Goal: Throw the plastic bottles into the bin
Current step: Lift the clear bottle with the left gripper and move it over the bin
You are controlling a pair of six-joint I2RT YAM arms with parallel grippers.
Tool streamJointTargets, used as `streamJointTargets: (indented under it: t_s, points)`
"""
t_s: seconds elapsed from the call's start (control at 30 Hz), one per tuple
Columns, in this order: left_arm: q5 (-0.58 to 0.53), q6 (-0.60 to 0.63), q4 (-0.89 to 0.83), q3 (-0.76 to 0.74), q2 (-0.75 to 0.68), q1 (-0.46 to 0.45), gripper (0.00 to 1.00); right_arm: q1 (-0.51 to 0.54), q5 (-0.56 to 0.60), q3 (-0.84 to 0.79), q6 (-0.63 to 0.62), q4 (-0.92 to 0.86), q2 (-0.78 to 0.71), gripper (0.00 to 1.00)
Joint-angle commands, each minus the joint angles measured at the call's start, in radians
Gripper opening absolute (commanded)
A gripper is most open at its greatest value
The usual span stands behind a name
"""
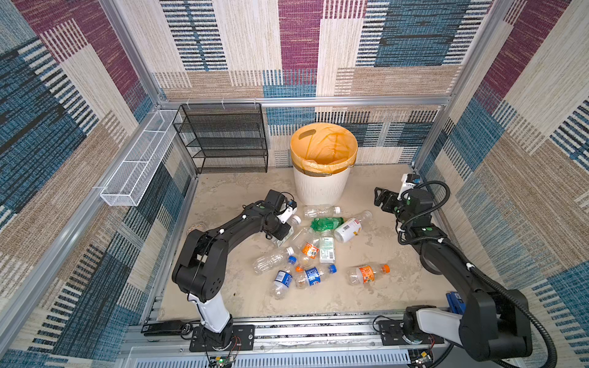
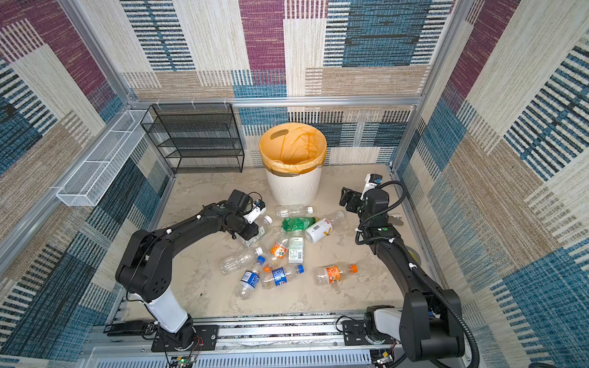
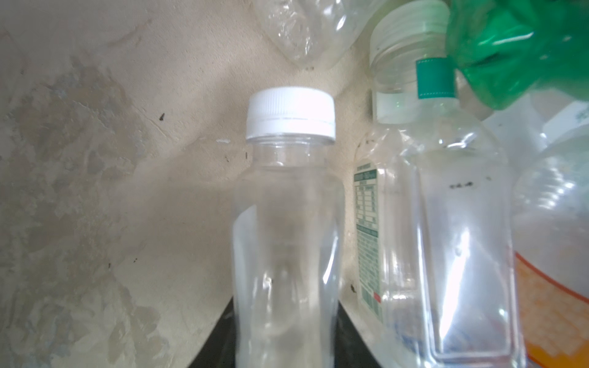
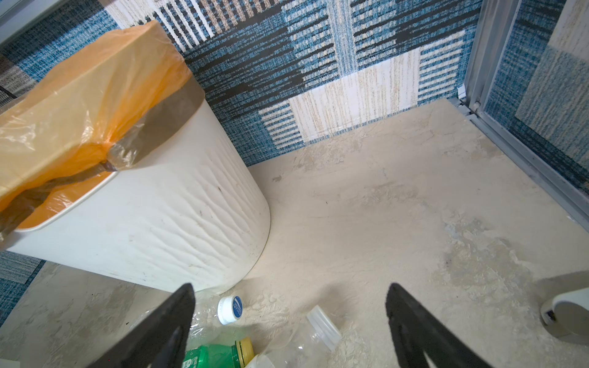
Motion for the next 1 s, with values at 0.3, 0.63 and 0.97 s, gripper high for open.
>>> streamJointTargets:
  t_s: [0.3,0.63,0.97]
  points:
    - [-0.115,-0.155,0.316,-0.218,-0.416,0.006,0.32,0.001,-0.037,0.031,-0.020,0.047,0.061,0.92]
    - [-0.202,-0.147,1.116,-0.479,-0.732,0.006,0.32,0.001,-0.078,0.098,-0.026,0.008,0.130,0.90]
    - [0.058,-0.127,1.586,-0.247,-0.528,0.006,0.32,0.002,-0.093,0.079,0.007,0.024,0.117,0.88]
